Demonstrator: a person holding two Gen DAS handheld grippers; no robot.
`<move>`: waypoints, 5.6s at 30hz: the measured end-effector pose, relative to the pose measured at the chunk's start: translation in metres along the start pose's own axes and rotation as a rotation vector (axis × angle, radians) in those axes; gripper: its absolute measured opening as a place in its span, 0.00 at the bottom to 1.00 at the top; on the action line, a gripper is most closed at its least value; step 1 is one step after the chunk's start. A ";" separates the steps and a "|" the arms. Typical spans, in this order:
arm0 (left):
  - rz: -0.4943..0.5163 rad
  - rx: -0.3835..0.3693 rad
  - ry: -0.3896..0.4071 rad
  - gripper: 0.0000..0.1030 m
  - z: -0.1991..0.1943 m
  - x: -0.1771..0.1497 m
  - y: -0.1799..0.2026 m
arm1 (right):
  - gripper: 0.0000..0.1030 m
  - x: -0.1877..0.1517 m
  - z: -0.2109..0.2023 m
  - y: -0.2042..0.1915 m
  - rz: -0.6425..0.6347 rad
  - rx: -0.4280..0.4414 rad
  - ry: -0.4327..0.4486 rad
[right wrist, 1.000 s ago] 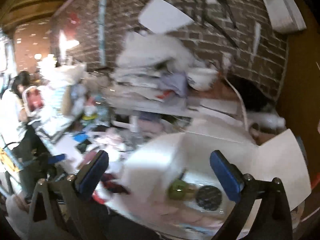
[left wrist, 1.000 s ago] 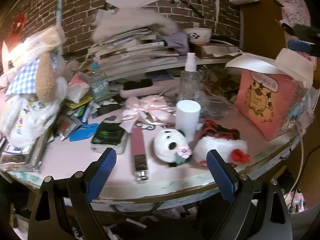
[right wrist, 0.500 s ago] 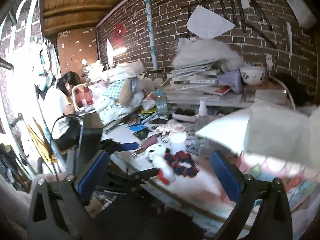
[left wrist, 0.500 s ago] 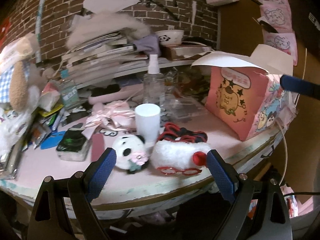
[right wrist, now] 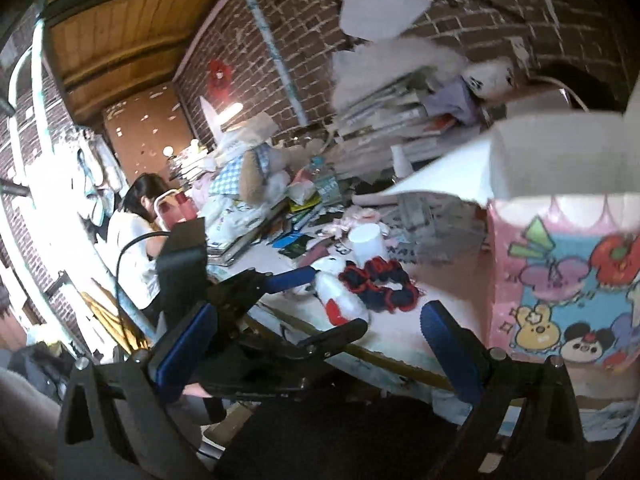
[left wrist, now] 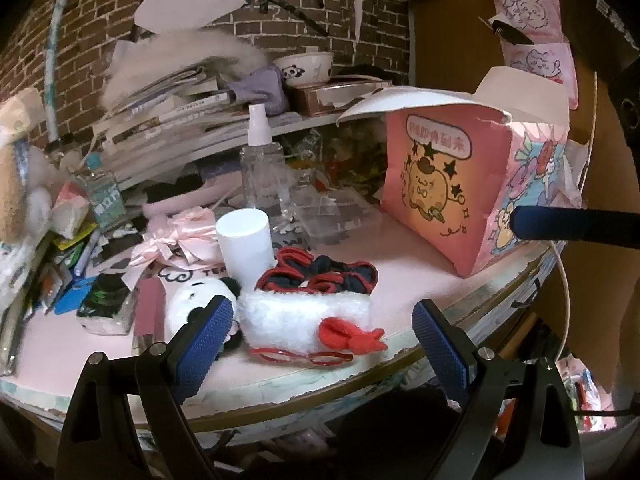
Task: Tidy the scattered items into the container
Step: 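Release the compact in the box and move the left gripper to the white plush, then grasp the white plush with red bow with the left gripper and lift, then lower the white plush into the white box and open the left gripper, then withdraw the left gripper from the box back over the desk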
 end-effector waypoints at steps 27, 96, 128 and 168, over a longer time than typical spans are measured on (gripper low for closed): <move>-0.098 -0.021 0.003 0.52 0.007 0.004 -0.026 | 0.99 -0.002 0.022 0.018 0.043 -0.032 -0.020; 0.245 -0.278 -0.248 0.52 0.083 0.207 0.123 | 0.99 -0.022 0.062 0.033 -0.009 -0.167 -0.022; 0.344 -0.114 -0.461 0.75 0.126 0.178 0.140 | 0.99 -0.020 0.050 0.040 0.029 -0.182 0.001; 0.219 0.042 0.014 0.91 -0.014 0.205 0.032 | 0.99 -0.017 0.066 0.021 -0.018 -0.212 -0.024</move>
Point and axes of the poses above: each gripper's, at about its wrist camera, not at the fingertips, and z roughly the way its jaws point, y to its right, x to its top, the point moved 3 cm from there along z, roughly the way its jaws point, and after that the axes turned 2 degrees about -x, right-handed, at the moved point
